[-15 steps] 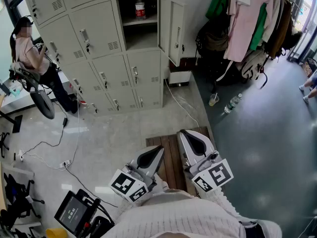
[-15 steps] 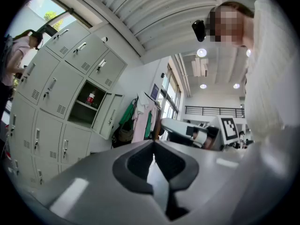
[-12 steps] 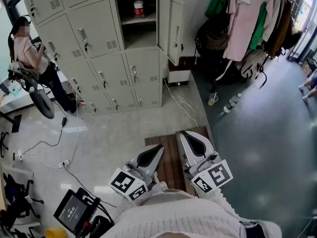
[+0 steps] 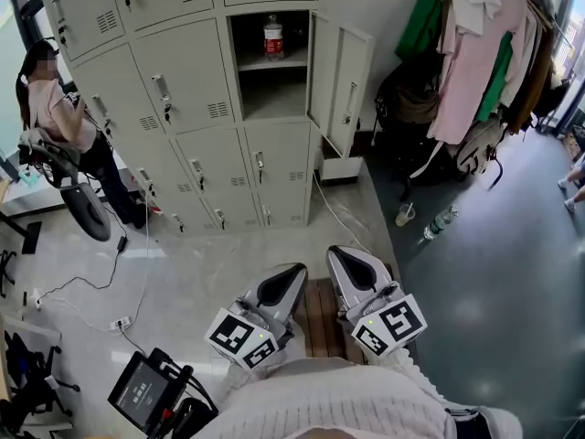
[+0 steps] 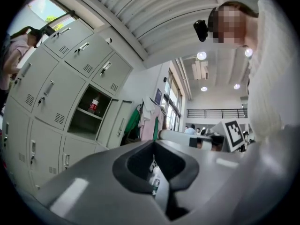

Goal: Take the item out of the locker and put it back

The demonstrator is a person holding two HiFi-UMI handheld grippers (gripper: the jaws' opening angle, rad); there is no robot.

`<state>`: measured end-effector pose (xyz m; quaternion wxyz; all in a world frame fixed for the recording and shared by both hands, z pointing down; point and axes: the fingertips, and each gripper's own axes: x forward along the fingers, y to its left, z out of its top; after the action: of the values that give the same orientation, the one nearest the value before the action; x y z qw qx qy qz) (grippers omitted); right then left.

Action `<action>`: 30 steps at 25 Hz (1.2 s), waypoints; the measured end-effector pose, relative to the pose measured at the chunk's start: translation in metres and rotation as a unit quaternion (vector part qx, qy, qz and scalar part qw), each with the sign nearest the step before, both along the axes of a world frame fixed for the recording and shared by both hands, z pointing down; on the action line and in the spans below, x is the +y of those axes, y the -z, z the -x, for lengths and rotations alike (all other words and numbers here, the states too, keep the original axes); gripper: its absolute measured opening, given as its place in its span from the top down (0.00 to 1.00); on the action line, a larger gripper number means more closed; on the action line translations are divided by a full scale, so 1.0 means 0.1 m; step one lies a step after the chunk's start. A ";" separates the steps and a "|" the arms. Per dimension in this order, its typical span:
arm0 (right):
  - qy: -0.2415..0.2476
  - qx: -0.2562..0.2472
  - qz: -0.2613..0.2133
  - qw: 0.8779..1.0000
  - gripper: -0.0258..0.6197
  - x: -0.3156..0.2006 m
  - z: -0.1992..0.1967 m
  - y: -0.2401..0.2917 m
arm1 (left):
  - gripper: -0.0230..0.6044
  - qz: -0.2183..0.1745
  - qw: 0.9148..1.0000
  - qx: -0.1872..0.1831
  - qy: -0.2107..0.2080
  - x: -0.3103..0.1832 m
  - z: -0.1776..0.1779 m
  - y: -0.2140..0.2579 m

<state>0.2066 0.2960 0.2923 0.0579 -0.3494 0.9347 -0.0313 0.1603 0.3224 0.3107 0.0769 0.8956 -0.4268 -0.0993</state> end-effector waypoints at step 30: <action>0.009 0.031 0.041 0.999 0.96 -2.71 1.17 0.02 | 0.95 0.022 1.000 0.005 0.018 -2.52 1.17 0.10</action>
<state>0.0891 0.0247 0.2906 0.0139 -0.3440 0.9370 -0.0593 0.0433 0.0701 0.3005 0.0974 0.8855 -0.4441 -0.0959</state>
